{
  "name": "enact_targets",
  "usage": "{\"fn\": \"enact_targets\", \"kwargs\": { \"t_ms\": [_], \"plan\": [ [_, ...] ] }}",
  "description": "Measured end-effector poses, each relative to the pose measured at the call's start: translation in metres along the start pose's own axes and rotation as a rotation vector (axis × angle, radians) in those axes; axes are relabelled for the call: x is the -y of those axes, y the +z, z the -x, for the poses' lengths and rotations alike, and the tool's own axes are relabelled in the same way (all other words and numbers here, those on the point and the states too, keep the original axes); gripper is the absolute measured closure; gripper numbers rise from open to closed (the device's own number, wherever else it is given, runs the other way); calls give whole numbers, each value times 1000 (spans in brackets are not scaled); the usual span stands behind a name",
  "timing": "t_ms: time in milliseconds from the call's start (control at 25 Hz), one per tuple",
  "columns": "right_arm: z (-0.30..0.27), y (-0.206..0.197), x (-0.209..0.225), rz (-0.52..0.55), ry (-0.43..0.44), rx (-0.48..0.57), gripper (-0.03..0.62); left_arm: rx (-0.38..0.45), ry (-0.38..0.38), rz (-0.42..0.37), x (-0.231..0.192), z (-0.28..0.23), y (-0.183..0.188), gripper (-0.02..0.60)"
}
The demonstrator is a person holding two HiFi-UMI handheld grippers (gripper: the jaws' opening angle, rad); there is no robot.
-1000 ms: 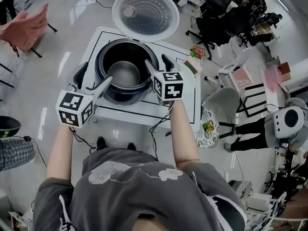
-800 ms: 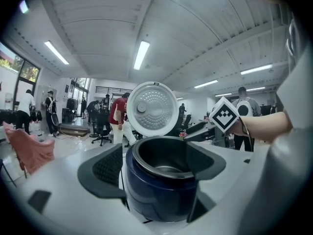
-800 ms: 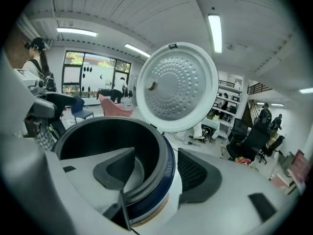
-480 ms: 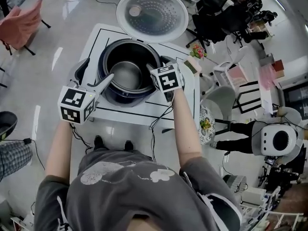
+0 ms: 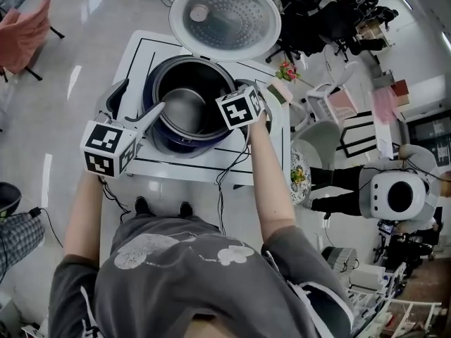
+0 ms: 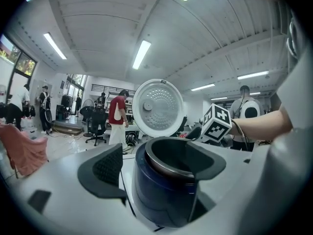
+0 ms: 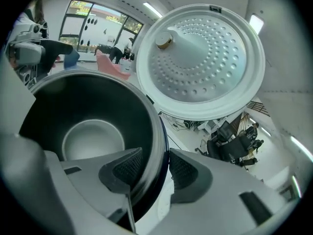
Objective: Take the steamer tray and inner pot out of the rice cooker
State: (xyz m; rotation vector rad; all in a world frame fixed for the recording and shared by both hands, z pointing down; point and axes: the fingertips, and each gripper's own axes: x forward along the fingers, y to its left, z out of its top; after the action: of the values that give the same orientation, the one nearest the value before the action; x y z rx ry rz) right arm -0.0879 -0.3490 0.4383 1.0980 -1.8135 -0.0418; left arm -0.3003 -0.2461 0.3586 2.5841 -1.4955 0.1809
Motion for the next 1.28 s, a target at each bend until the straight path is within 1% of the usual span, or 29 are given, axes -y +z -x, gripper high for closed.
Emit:
{"fn": "enact_targets", "kwargs": {
  "t_ms": [200,440,520,560,680,840,960,1120,1280],
  "plan": [
    [-3,-1,0,-16,-6,0,413,-6,-20,-12,0,-5,-3,180],
    [3,2,3,-13,-4,-2,427,-22,-64,-42,10,-13,0,181],
    [9,9,2,-16,0,15,441,-23,-66,-46,9,-16,2,181],
    [12,13,0,-19,1,24,461,-25,-67,-48,8,-16,3,180],
    [18,20,-1,-48,8,51,470,-35,-78,-68,8,-20,2,181],
    [27,30,1,-98,30,119,479,-57,-95,-90,8,-31,1,181],
    [33,43,5,-101,28,169,487,-90,-104,-110,5,-51,8,181],
    [44,55,8,-97,22,226,491,-163,-126,-165,2,-81,9,181],
    [51,59,7,-88,21,245,491,-247,-134,-234,-4,-104,0,181]
  ]
}}
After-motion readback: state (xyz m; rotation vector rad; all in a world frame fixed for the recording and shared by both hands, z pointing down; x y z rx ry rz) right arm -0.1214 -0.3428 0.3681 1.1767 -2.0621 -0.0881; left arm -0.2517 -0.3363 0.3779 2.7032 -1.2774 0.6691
